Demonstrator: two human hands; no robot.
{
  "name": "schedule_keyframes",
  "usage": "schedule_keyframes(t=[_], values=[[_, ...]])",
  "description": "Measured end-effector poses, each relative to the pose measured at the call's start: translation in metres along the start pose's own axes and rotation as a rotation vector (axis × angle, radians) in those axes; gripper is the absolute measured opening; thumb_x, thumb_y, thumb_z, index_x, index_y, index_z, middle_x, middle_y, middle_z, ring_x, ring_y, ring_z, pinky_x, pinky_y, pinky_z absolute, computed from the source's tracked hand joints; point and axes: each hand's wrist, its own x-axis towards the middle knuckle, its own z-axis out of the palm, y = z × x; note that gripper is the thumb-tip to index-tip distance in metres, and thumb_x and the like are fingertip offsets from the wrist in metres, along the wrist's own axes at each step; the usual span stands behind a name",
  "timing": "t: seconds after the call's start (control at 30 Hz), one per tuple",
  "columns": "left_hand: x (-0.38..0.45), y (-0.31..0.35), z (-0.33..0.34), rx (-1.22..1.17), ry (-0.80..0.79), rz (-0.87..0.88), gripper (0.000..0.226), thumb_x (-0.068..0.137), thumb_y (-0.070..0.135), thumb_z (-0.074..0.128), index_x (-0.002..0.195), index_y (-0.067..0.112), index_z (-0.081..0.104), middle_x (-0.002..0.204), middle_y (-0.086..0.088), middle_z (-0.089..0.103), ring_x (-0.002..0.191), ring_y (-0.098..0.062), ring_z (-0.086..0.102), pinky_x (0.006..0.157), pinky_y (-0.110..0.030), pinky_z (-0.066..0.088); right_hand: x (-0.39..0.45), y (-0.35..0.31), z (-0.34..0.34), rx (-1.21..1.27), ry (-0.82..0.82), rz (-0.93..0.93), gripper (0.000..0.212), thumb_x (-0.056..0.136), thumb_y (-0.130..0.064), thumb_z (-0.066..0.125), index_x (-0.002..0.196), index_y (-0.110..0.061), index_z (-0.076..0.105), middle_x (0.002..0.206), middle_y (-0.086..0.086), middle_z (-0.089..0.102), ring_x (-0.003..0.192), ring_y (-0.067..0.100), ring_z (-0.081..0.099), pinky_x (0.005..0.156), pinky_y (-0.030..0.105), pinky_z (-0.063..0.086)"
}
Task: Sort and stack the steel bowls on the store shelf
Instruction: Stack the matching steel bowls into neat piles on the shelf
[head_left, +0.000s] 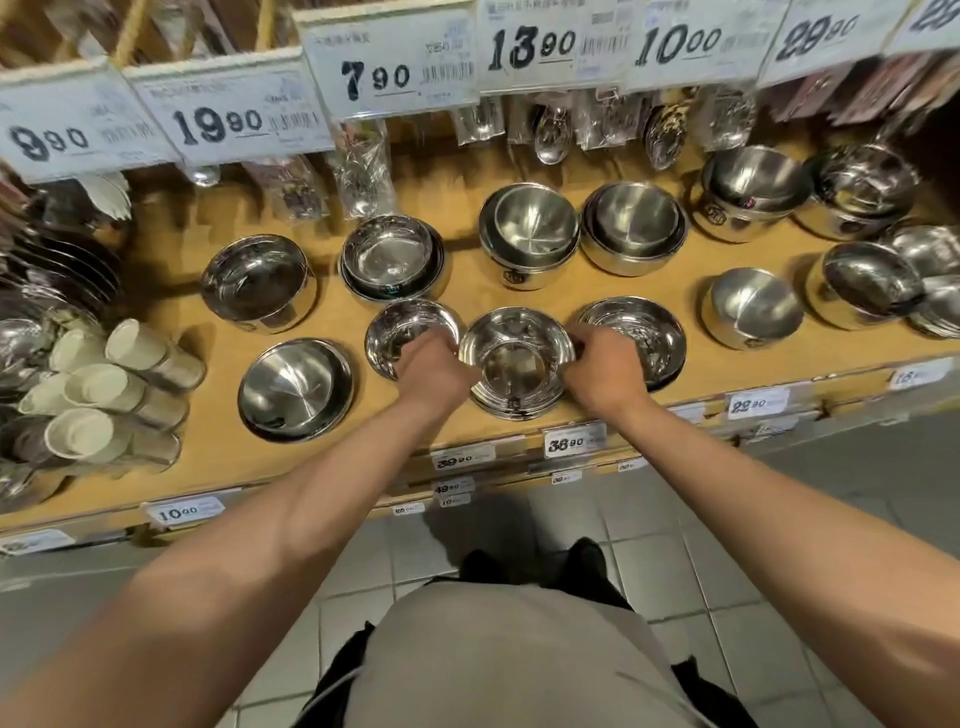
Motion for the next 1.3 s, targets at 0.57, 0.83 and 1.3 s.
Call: schedule_keyframes(t=[0.57, 0.83, 1.3], values=[[-0.004, 0.0, 0.009, 0.022, 0.106, -0.048, 0.02, 0.082, 0.01, 0.071, 0.08, 0.021, 0.055, 0.07, 0.015, 0.045, 0.062, 0.001, 0.041, 0.05, -0.016, 0.027, -0.005, 0.014, 0.004, 0.059, 0.111, -0.077, 0.019, 0.087, -0.007, 0.067, 0.102, -0.007, 0.078, 0.09, 0.012, 0.078, 0.082, 0.027, 0.07, 0.068, 0.026, 0.044], [-0.003, -0.001, 0.014, 0.079, 0.116, -0.066, 0.019, 0.085, 0.01, 0.07, 0.073, 0.017, 0.056, 0.067, 0.009, 0.049, 0.059, 0.002, 0.041, 0.045, -0.016, 0.025, -0.003, 0.012, 0.003, 0.034, 0.069, -0.086, 0.027, 0.086, -0.001, 0.063, 0.105, -0.011, 0.078, 0.089, 0.01, 0.076, 0.08, 0.026, 0.067, 0.067, 0.027, 0.047], [-0.021, 0.02, -0.026, -0.102, 0.029, 0.173, 0.012, 0.089, 0.022, 0.068, 0.099, 0.02, 0.062, 0.088, 0.009, 0.065, 0.078, -0.005, 0.058, 0.058, -0.012, 0.036, -0.034, 0.068, -0.053, 0.306, 0.211, 0.139, 0.03, 0.096, -0.019, 0.064, 0.125, -0.012, 0.069, 0.097, -0.001, 0.071, 0.084, 0.009, 0.063, 0.073, 0.011, 0.045]])
